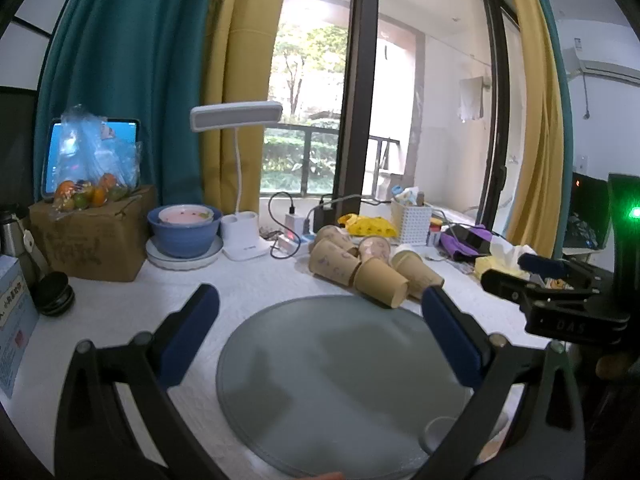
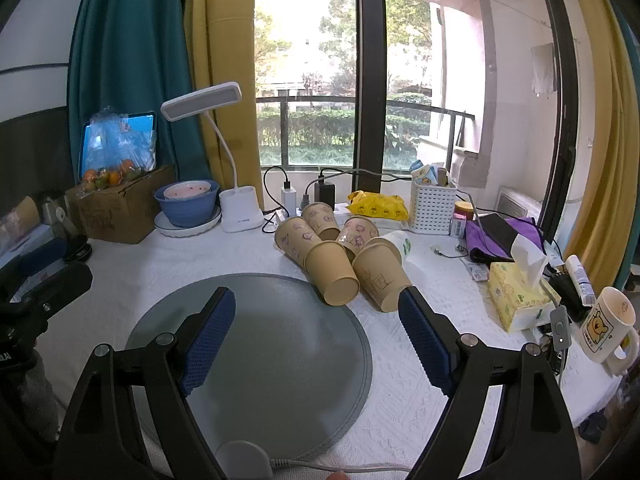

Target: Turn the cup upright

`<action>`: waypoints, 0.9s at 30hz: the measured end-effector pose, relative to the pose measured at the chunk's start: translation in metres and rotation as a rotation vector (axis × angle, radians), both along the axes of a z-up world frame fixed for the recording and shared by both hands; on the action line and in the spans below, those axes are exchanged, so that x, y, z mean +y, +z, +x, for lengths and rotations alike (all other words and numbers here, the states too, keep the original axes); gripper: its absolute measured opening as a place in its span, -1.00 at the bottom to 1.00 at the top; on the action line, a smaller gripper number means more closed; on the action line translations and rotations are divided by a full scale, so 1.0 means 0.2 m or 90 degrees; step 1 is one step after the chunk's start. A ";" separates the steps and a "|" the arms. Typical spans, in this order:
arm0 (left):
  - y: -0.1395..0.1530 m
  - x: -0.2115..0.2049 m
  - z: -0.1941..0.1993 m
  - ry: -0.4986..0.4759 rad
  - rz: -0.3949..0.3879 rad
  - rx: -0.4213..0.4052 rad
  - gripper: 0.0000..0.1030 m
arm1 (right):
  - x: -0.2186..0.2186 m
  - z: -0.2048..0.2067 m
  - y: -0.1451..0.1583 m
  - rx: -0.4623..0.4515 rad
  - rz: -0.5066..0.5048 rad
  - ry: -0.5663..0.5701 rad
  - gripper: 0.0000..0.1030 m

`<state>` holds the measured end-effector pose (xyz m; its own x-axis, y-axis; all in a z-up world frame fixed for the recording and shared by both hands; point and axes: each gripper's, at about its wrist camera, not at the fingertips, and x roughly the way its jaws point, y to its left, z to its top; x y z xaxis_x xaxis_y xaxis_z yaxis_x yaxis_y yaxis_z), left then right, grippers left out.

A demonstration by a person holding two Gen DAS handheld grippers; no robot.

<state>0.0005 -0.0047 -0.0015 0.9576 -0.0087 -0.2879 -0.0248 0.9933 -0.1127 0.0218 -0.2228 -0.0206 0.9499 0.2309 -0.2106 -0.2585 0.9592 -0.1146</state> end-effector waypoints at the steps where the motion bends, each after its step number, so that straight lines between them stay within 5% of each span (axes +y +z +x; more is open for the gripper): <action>1: 0.00 0.00 0.00 0.001 -0.001 -0.001 0.98 | 0.00 0.00 0.00 -0.001 0.000 0.000 0.67; 27: -0.01 0.00 -0.01 0.001 -0.003 -0.003 0.98 | -0.01 0.01 0.00 0.001 0.004 -0.003 0.67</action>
